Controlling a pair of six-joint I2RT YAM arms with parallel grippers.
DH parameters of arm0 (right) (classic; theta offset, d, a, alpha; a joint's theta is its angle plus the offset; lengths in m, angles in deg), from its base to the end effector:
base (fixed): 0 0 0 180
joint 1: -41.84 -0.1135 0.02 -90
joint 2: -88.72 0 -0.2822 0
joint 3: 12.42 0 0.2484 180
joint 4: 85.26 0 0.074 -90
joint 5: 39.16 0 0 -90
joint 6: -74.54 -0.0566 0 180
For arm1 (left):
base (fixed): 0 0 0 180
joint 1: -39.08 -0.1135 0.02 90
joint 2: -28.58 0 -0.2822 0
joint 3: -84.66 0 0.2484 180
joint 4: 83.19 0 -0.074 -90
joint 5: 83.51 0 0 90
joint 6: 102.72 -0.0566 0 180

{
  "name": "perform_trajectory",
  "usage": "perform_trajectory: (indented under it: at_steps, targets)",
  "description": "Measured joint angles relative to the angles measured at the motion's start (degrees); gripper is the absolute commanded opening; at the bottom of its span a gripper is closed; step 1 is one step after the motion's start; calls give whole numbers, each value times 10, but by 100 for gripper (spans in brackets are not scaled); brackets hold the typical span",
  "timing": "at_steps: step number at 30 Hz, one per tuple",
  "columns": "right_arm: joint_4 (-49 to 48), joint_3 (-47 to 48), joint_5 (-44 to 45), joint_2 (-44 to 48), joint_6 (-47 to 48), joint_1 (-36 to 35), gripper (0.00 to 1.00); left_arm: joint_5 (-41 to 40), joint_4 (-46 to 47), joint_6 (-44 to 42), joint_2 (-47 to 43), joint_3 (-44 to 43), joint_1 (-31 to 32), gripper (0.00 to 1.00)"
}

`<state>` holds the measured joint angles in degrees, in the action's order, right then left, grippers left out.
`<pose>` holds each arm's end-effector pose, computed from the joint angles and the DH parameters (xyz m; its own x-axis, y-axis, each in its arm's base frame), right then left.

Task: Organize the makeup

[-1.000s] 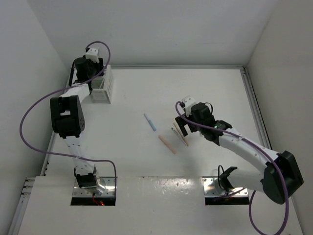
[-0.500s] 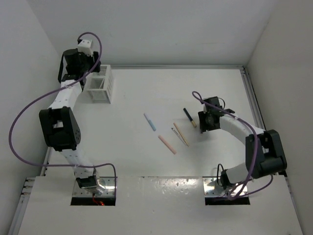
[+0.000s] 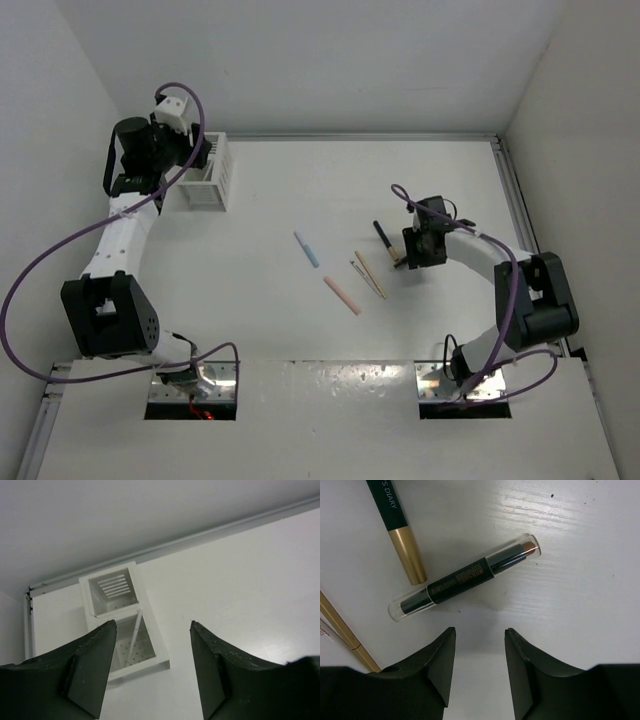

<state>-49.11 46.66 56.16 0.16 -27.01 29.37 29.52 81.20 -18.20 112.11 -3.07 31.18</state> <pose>0.2774 0.0560 0.1546 -0.9070 0.0036 -0.4212 0.0040 1.0000 -0.0001 0.3592 0.0275 0.3872 -0.1709 0.0650 -0.9831 0.2709 0.9625 0.0166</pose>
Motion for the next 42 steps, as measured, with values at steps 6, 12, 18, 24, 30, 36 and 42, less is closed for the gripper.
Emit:
perform_trajectory:
  at_steps: [6,12,18,24,30,36,42]
  targets:
    - [-20,-2,-22,38,23,1,68,13,-31,-1,0,12,6,66]
    - [27,73,-59,19,21,41,76,17,-37,3,0,12,9,66]
    - [-43,37,-44,17,-134,53,77,21,-46,19,0,12,12,66]
    - [-73,7,45,6,-281,29,74,23,-57,26,0,17,15,66]
    - [-100,-22,135,-16,-380,17,73,25,-65,28,0,29,15,66]
    - [-94,7,163,-74,-410,14,52,27,-69,30,0,29,15,66]
    - [-106,2,167,-76,-430,17,9,34,-74,29,0,29,15,66]
